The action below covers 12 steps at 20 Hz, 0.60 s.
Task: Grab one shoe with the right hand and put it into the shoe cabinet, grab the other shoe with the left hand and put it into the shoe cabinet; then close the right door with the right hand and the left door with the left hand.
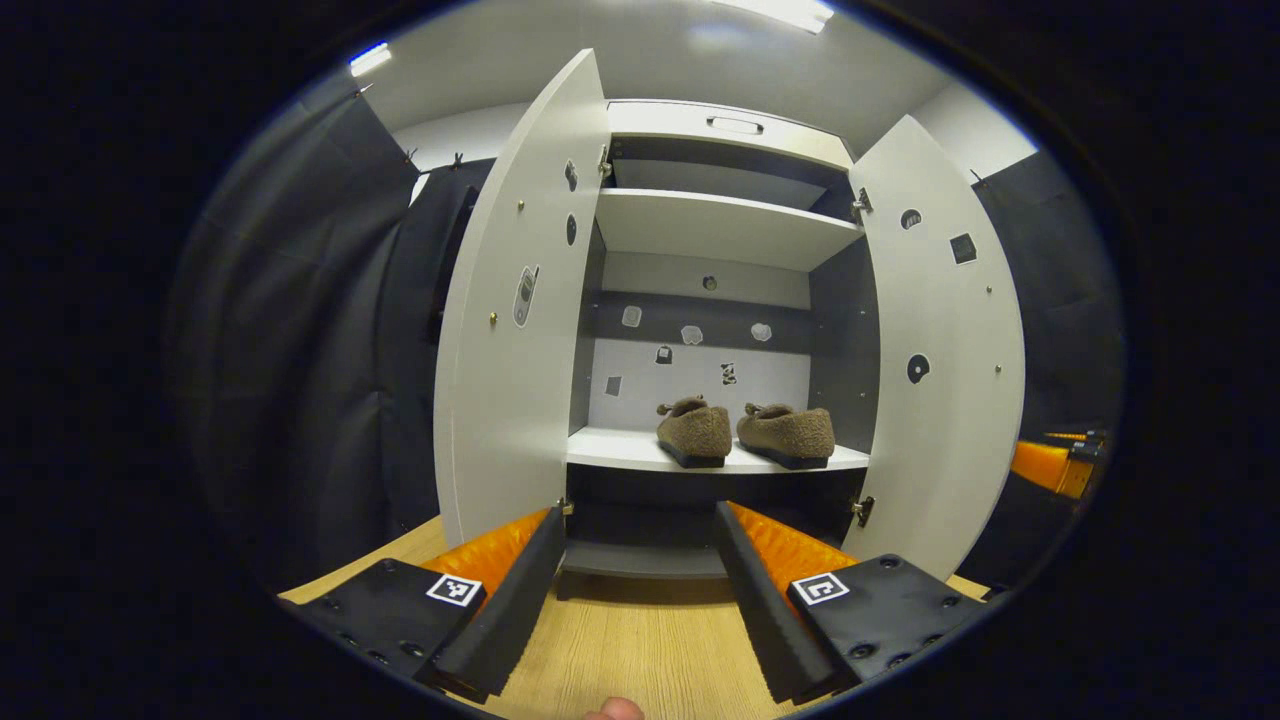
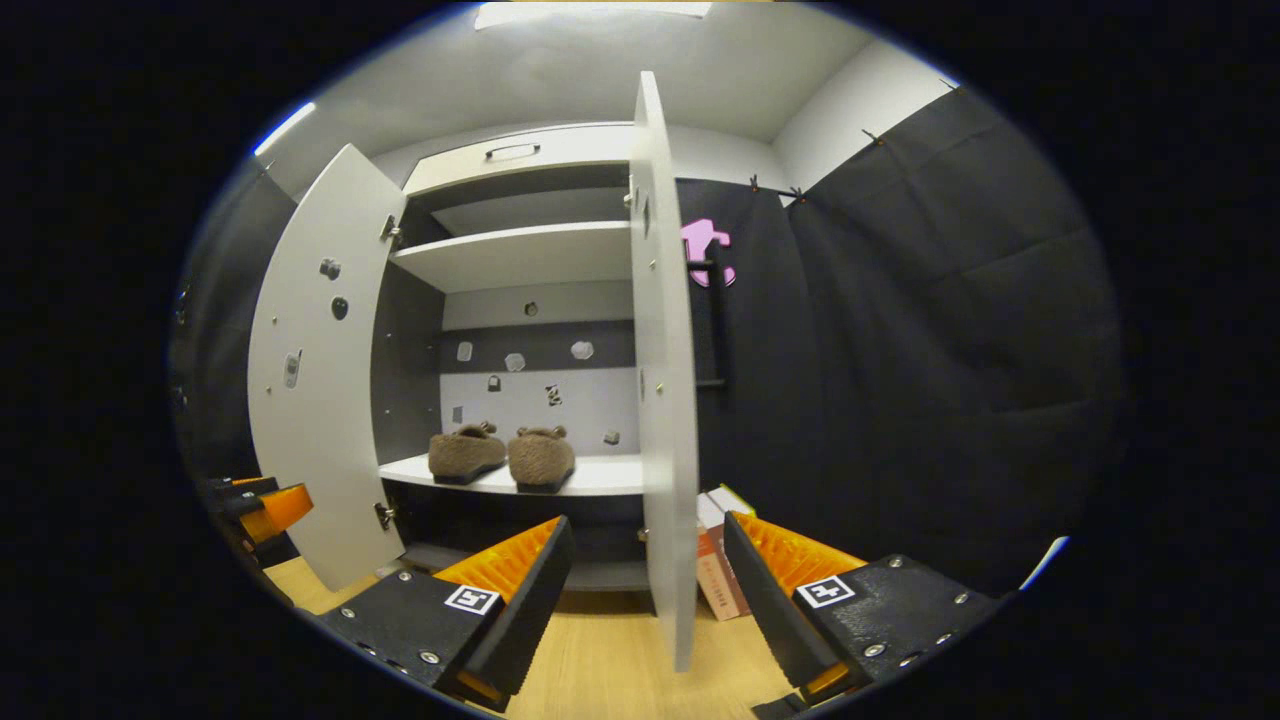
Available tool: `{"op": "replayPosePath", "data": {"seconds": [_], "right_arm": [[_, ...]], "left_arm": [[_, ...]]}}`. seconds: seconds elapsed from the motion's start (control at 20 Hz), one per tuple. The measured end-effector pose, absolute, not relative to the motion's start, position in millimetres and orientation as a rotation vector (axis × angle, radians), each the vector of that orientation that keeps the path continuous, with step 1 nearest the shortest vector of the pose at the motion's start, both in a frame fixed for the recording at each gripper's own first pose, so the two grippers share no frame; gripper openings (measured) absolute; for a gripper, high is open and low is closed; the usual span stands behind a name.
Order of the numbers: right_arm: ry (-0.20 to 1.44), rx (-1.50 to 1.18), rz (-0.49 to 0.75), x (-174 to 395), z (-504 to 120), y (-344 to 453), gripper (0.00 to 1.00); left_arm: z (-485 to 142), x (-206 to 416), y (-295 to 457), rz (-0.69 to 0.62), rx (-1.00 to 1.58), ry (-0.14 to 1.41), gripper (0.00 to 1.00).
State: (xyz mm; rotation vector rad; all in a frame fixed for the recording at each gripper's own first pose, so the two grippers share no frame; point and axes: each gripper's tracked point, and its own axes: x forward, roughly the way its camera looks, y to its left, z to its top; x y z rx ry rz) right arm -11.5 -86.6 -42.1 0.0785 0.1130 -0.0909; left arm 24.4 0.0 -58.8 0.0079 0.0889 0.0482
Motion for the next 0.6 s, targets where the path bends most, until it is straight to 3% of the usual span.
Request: {"op": "replayPosePath", "data": {"seconds": [0.25,0.6], "right_arm": [[0.023,0.014,-0.196,23.6,22.3,-171.5,0.92],[0.007,-0.003,-0.177,75.8,53.9,-202.7,0.92]], "left_arm": [[-69.7,16.5,-10.2,0.021,-0.011,0.121,0.97],[-72.7,11.7,-7.6,0.029,-0.009,0.132,0.99]]}}
